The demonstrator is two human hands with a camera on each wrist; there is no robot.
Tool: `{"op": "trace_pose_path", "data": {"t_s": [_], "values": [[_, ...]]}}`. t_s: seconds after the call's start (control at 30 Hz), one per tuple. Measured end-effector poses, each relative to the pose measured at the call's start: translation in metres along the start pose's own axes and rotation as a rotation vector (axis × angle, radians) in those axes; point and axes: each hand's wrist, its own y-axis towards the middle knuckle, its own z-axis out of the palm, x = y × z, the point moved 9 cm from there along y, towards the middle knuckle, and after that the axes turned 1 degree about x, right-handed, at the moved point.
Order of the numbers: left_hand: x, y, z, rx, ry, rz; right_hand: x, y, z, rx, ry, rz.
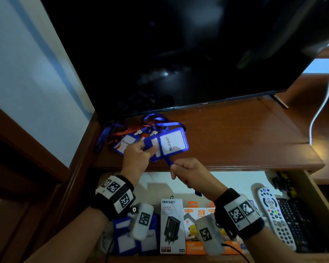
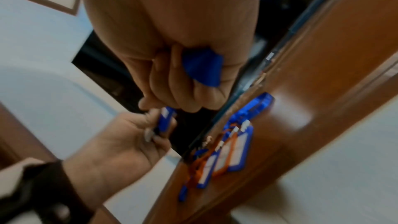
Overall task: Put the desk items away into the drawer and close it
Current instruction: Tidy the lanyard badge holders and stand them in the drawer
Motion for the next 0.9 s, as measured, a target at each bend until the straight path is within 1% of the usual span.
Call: {"op": "trace_pose_path", "data": {"t_s": [0.07, 0.13, 0.2, 0.3, 0.33, 0.37, 0.4, 0.47, 0.53, 0.63, 0.73, 0.8, 0.83, 0.87, 0.9], "values": [[-0.004, -0.002, 0.004, 0.050, 0.224, 0.074, 0.015, 0.000, -0.005, 0.000, -0.064, -0.045], [-0.003, -0.005, 0.015, 0.169, 0.378, 0.109, 0.025, 0.004, -0.010, 0.004, -0.141, -0.069], [0.003, -0.011, 0.029, 0.373, 0.455, 0.081, 0.026, 0.009, -0.014, 0.003, -0.168, -0.065], [0.008, -0.029, 0.048, 0.686, 0.737, 0.150, 0.024, 0.015, -0.025, -0.028, -0.093, -0.046], [0.011, -0.035, 0.051, 0.767, 0.788, 0.151, 0.024, 0.016, -0.029, -0.038, -0.099, -0.057], [0.011, -0.041, 0.053, 0.830, 0.785, 0.151, 0.024, 0.017, -0.033, -0.053, -0.118, -0.067], [0.011, -0.044, 0.053, 0.857, 0.733, 0.141, 0.023, 0.017, -0.036, -0.076, -0.119, -0.078], [0.005, -0.046, 0.049, 0.855, 0.554, 0.112, 0.017, 0.017, -0.041, -0.118, -0.066, -0.095], [-0.005, -0.046, 0.045, 0.828, 0.324, 0.086, 0.009, 0.017, -0.041, -0.139, 0.023, -0.088], [-0.016, -0.041, 0.039, 0.735, 0.041, 0.061, 0.006, 0.018, -0.034, -0.133, 0.154, -0.127], [-0.015, -0.038, 0.035, 0.620, -0.100, 0.041, 0.010, 0.021, -0.021, -0.071, 0.258, -0.188], [-0.011, -0.036, 0.032, 0.544, -0.212, 0.001, 0.000, 0.026, -0.016, -0.088, 0.419, -0.117], [-0.009, -0.036, 0.030, 0.505, -0.263, -0.017, -0.003, 0.029, -0.014, -0.082, 0.479, -0.118], [-0.007, -0.035, 0.027, 0.467, -0.310, -0.034, -0.006, 0.032, -0.013, -0.090, 0.502, -0.146], [-0.004, -0.034, 0.023, 0.431, -0.347, -0.047, -0.006, 0.034, -0.009, -0.079, 0.477, -0.174]]}}
